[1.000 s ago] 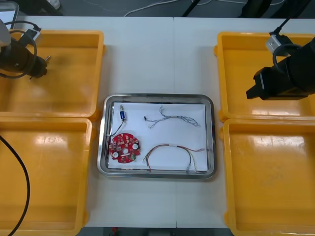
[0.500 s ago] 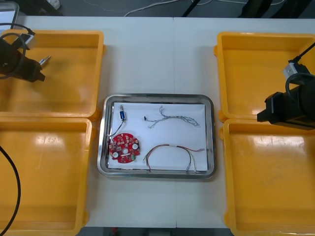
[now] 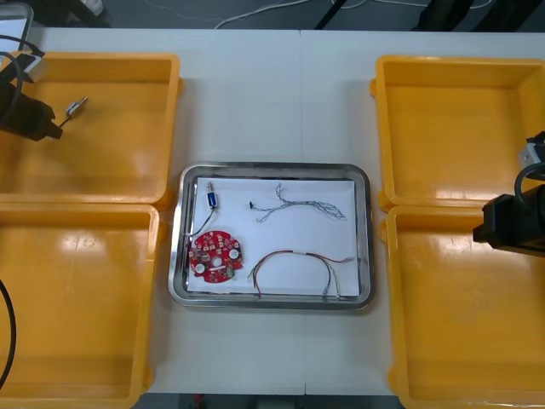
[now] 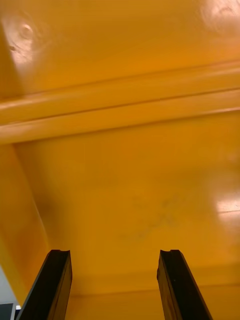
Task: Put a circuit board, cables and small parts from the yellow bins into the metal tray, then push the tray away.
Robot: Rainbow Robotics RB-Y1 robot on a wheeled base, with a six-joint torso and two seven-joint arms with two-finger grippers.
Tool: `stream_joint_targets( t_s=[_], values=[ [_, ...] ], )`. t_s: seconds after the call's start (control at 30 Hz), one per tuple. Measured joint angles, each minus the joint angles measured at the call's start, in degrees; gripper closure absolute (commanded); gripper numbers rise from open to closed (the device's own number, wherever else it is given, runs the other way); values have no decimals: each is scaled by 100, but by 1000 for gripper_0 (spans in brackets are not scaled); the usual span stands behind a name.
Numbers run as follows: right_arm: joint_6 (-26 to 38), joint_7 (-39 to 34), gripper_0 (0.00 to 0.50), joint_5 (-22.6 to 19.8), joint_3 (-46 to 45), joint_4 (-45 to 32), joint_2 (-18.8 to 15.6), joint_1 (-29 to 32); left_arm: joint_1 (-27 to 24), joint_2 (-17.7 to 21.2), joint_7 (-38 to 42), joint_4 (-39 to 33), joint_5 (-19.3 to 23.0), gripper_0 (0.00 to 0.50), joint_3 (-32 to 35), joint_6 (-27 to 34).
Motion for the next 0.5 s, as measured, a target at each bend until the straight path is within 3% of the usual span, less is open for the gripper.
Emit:
stream_joint_targets(
  t_s=[0.5],
  values=[
    [-1, 9, 0, -23, -374, -43, -91, 601, 81, -6, 0, -1, -559, 30, 292, 0]
  ],
)
